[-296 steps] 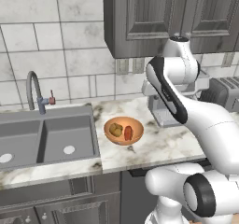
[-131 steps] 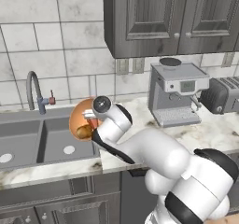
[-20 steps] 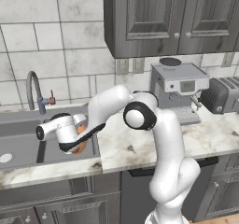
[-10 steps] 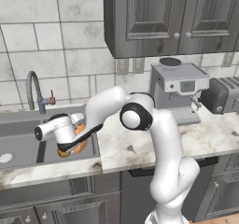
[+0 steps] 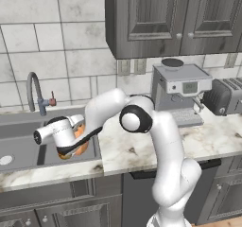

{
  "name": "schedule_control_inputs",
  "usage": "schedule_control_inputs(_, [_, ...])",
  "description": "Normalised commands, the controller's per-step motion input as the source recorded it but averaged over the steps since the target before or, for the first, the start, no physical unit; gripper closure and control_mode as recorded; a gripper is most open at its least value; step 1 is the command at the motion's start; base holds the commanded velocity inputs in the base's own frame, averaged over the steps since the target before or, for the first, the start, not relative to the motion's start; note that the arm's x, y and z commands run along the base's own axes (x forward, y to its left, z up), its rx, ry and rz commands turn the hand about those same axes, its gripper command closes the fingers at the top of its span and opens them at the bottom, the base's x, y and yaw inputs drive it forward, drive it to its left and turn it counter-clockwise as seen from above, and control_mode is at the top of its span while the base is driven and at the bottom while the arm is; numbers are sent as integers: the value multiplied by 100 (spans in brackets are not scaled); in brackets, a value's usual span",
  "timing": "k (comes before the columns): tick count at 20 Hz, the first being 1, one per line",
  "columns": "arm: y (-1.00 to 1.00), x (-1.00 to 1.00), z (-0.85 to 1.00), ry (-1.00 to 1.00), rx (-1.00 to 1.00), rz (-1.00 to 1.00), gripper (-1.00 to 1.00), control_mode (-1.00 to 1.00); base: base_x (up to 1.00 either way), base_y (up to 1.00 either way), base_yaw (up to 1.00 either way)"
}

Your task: Dump the sweet potato and potato from the bowl so the bowl can be washed. Place the bowl in the sink after clearing the leftovers.

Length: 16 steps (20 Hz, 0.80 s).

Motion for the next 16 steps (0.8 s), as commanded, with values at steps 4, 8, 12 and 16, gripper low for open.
schedule_control_inputs(4, [17,0,0,0,-22,0,100,-100,0,0,0])
schedule_control_inputs(8, [10,0,0,0,-12,0,100,-100,0,0,0])
schedule_control_inputs(12, [3,13,0,0,-6,0,100,-100,0,0,0])
schedule_control_inputs(16, [6,31,0,-5,-9,-1,100,-100,0,0,0])
